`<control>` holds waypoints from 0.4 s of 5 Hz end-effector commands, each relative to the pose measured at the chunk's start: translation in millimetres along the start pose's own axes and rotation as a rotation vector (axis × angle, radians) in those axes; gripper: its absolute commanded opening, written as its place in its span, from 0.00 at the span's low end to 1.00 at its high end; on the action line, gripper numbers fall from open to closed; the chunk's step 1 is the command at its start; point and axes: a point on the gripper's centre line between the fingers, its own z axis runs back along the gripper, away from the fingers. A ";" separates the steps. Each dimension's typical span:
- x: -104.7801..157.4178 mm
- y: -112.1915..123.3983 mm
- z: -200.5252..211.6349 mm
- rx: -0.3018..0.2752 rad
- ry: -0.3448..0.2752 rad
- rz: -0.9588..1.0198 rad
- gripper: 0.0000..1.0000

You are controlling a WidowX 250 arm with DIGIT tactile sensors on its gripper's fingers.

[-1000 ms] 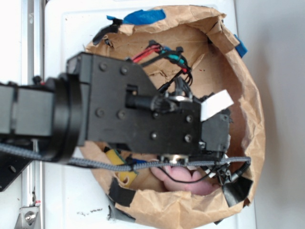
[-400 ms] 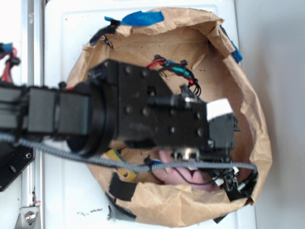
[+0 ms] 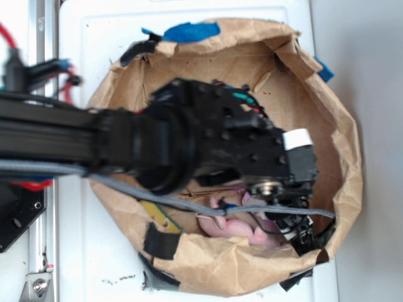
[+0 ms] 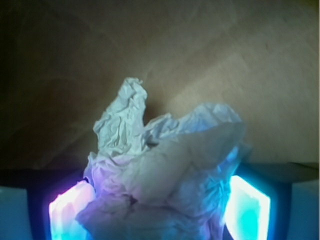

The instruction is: Grab the white paper.

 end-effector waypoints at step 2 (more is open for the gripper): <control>13.2 26.6 51.1 0.098 0.032 -0.043 0.00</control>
